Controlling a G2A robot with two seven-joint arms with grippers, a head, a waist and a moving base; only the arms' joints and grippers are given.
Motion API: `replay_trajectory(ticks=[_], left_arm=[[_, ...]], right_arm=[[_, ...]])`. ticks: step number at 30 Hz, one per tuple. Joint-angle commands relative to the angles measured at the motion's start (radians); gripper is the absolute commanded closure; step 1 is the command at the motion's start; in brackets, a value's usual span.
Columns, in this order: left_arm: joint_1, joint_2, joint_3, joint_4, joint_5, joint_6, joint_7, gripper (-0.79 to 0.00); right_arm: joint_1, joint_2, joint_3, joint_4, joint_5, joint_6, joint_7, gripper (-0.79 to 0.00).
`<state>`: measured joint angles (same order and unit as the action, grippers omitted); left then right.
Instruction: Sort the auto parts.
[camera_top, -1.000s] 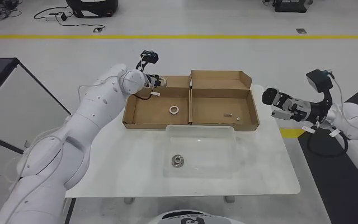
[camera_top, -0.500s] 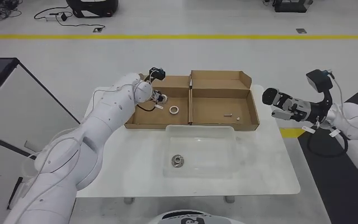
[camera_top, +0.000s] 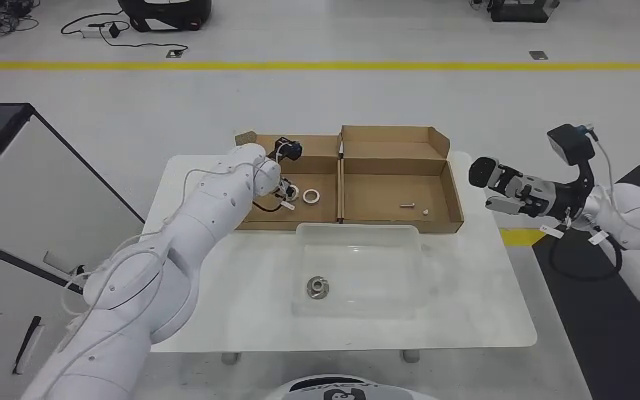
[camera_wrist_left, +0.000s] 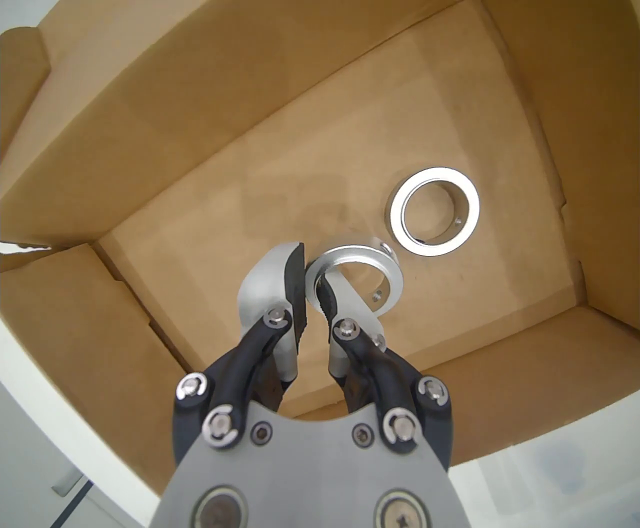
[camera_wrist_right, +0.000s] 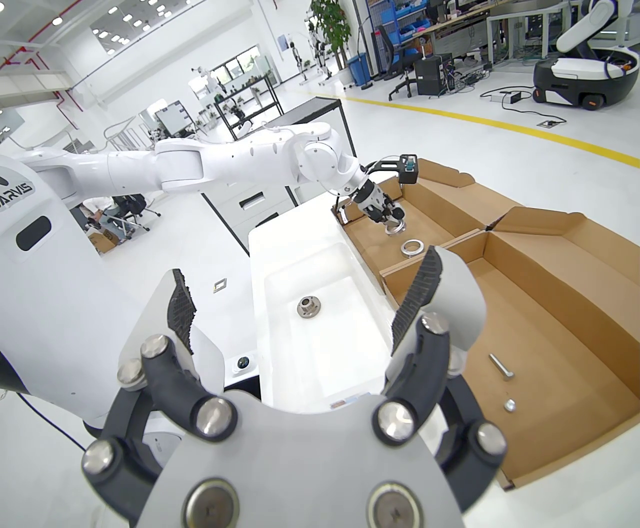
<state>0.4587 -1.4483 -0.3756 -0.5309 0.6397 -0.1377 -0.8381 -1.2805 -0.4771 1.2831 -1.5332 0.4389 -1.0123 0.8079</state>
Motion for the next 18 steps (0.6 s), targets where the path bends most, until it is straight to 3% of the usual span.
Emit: replay_trajectory(ticks=[1,11,13,17,18], left_arm=[[0.000,-0.006,0.002,0.012,0.018,0.009,0.013,0.000],[0.002,-0.032,0.003,0.066,0.069,-0.006,0.030,-0.015],[0.003,-0.036,0.000,0.076,0.072,-0.006,0.033,-0.185],[0.002,-0.043,-0.008,0.092,0.077,-0.012,0.039,-0.400],[0.002,-0.044,-0.010,0.094,0.078,-0.015,0.040,-0.536]], right_arm=[[0.000,0.000,0.000,0.000,0.000,0.000,0.000,-0.785],[0.000,0.000,0.000,0.000,0.000,0.000,0.000,-0.785],[0.000,0.000,0.000,0.000,0.000,0.000,0.000,-0.785],[0.000,0.000,0.000,0.000,0.000,0.000,0.000,-0.785],[0.000,0.000,0.000,0.000,0.000,0.000,0.000,-0.785]])
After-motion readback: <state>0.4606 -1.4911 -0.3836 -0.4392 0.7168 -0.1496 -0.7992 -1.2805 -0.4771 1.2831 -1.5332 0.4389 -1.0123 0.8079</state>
